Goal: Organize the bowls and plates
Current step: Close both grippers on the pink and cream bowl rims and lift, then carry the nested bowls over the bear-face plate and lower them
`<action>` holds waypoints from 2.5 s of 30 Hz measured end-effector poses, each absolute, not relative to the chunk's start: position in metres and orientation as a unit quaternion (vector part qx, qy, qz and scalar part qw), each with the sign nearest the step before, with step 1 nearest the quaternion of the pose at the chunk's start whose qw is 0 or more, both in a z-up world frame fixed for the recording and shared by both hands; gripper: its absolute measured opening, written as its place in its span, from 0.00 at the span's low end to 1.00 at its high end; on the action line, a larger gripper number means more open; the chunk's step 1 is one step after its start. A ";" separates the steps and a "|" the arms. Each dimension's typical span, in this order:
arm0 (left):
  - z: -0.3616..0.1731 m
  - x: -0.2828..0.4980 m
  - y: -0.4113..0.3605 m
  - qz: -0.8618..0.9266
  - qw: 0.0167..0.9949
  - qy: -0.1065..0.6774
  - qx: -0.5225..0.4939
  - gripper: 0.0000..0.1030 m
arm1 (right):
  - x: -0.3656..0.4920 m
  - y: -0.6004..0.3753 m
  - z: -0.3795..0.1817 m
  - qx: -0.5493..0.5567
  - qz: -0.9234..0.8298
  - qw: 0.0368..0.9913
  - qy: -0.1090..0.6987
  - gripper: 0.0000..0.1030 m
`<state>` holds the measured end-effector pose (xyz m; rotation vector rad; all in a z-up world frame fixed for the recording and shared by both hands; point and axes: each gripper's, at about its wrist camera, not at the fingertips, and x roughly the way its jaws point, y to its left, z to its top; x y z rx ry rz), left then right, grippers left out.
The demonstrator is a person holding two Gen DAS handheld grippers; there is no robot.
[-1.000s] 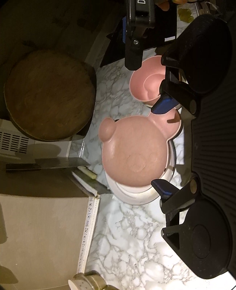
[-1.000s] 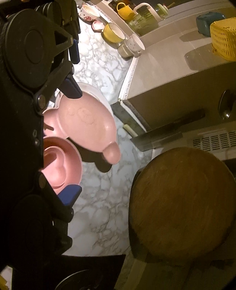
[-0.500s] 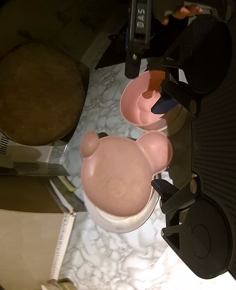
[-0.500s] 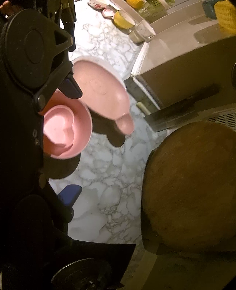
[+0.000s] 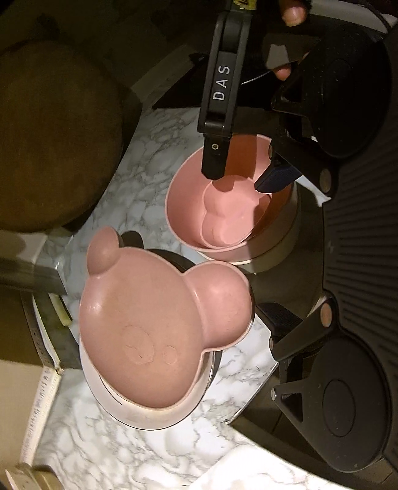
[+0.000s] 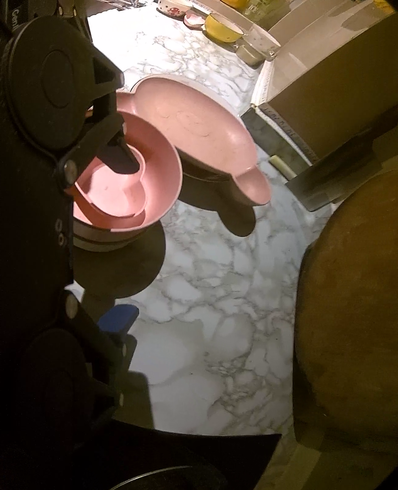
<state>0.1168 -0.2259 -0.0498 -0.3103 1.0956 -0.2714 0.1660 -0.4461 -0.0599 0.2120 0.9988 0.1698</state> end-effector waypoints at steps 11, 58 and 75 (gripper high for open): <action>-0.062 0.120 -0.231 -0.098 0.818 0.529 -0.205 0.75 | 0.178 -0.443 -0.073 0.108 0.100 0.853 0.501 0.71; -0.033 0.100 -0.252 -0.162 0.826 0.509 -0.176 0.40 | 0.129 -0.460 -0.053 0.082 0.087 0.857 0.502 0.16; 0.025 0.123 -0.215 -0.153 0.868 0.452 -0.140 0.40 | 0.146 -0.418 0.005 0.050 0.099 0.887 0.448 0.14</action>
